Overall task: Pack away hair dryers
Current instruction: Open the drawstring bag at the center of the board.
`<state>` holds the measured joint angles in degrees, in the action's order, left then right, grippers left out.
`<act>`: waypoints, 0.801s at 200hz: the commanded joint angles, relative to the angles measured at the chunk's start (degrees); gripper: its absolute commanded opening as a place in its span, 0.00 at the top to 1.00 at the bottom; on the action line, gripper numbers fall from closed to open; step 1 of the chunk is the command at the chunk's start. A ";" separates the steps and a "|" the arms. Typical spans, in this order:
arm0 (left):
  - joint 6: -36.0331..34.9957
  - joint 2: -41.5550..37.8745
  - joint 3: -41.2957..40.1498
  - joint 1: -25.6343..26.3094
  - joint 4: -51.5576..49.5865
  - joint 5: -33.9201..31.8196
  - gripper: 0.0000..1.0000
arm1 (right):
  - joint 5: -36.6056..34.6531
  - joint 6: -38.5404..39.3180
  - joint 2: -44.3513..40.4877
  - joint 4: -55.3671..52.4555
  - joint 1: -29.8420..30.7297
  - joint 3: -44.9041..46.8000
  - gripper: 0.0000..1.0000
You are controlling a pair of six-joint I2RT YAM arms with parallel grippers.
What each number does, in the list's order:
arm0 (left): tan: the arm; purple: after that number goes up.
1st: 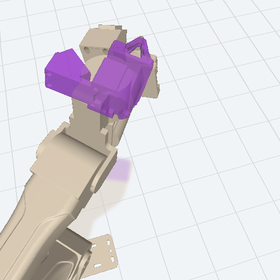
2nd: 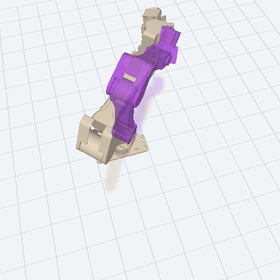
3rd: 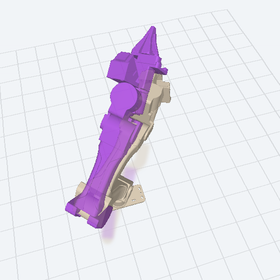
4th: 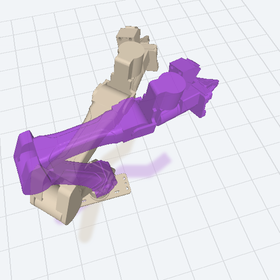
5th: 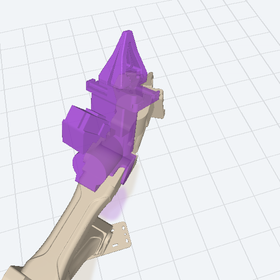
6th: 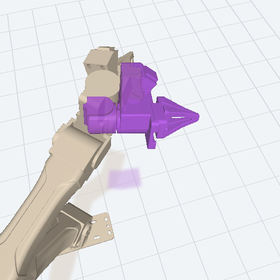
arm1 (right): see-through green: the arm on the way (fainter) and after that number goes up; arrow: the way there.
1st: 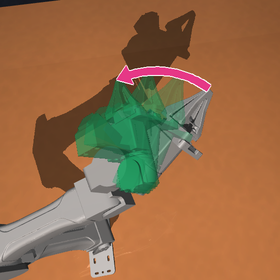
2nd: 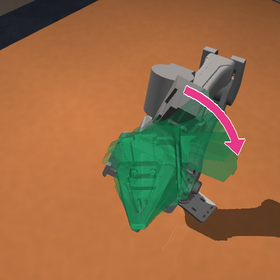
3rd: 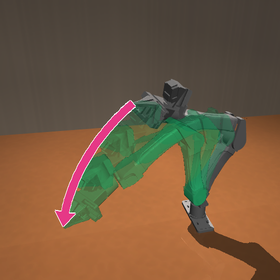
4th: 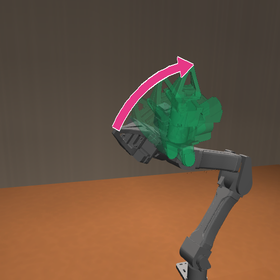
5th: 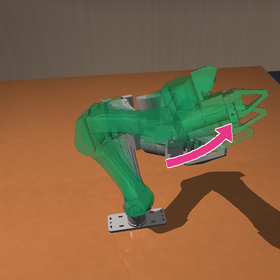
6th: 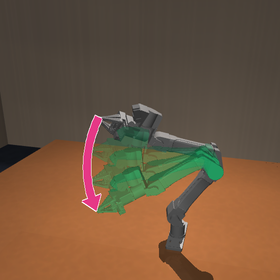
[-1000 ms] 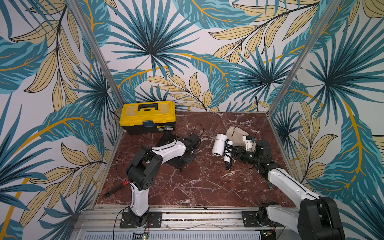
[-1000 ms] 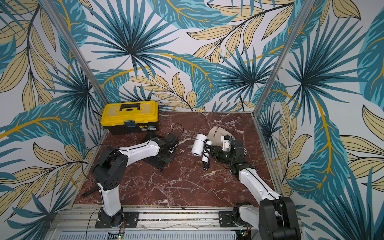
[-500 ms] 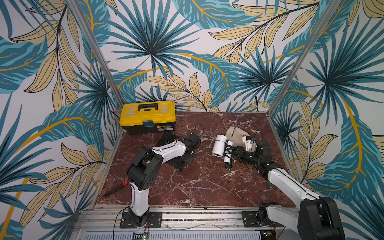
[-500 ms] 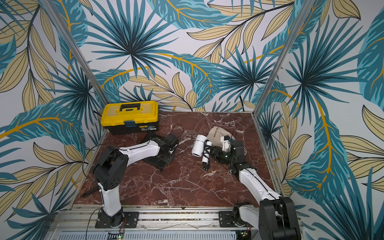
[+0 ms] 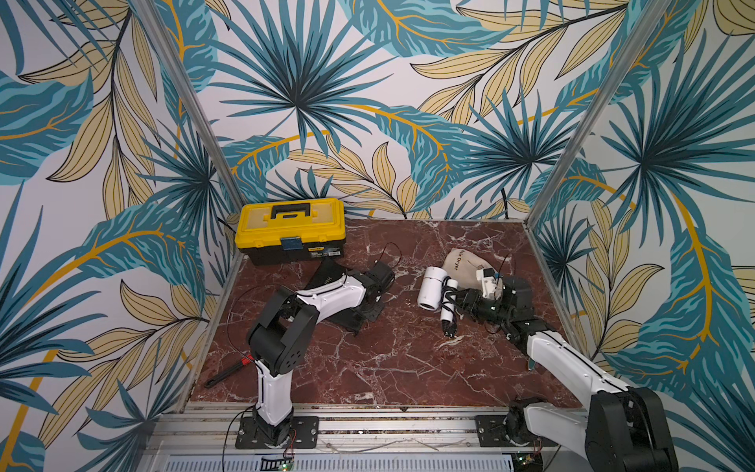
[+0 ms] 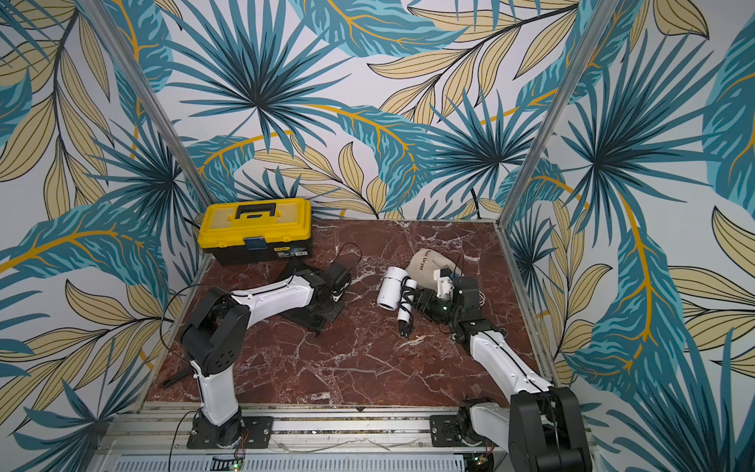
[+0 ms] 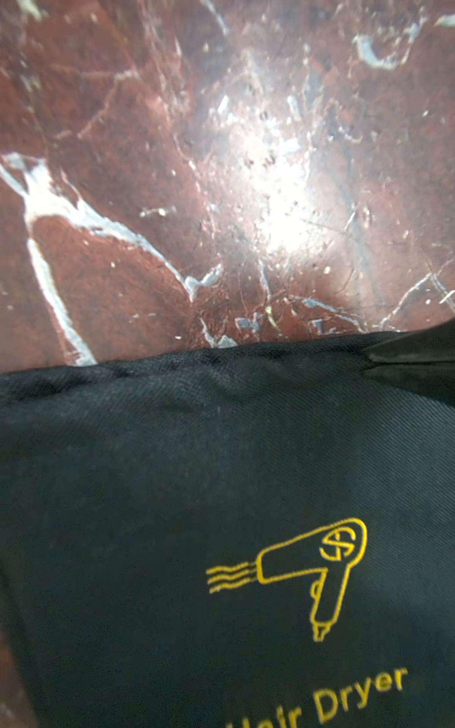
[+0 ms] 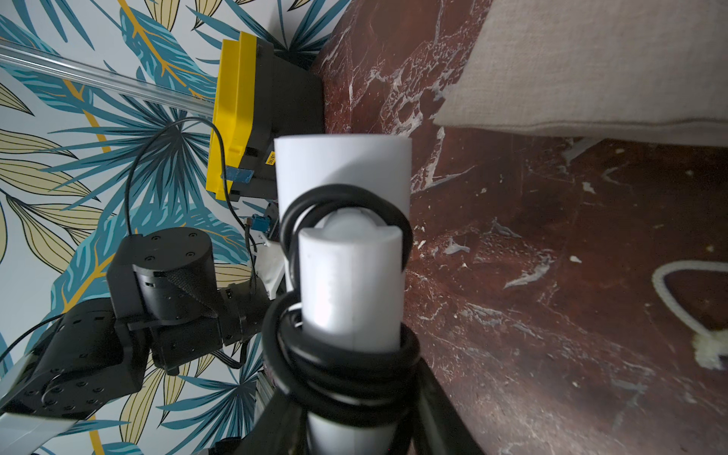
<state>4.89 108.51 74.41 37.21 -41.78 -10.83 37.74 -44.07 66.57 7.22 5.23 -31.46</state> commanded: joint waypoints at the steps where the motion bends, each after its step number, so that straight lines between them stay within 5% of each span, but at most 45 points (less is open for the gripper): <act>1: -1.03 -3.32 1.68 1.21 0.78 -1.95 0.98 | 1.68 2.92 -1.25 -0.45 -0.14 -1.14 0.88; 41: -1.22 -7.75 1.78 2.44 3.47 -1.63 0.99 | 3.91 5.09 -3.19 -4.69 -0.08 -0.23 0.88; 160: -3.68 -14.67 -1.76 6.29 13.67 -4.29 0.99 | 13.50 -3.39 0.76 7.72 8.91 4.98 0.89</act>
<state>1.78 96.92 74.22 43.44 -32.86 -14.37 47.16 -46.57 68.29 10.11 12.93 -27.33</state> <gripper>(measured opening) 0.048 0.391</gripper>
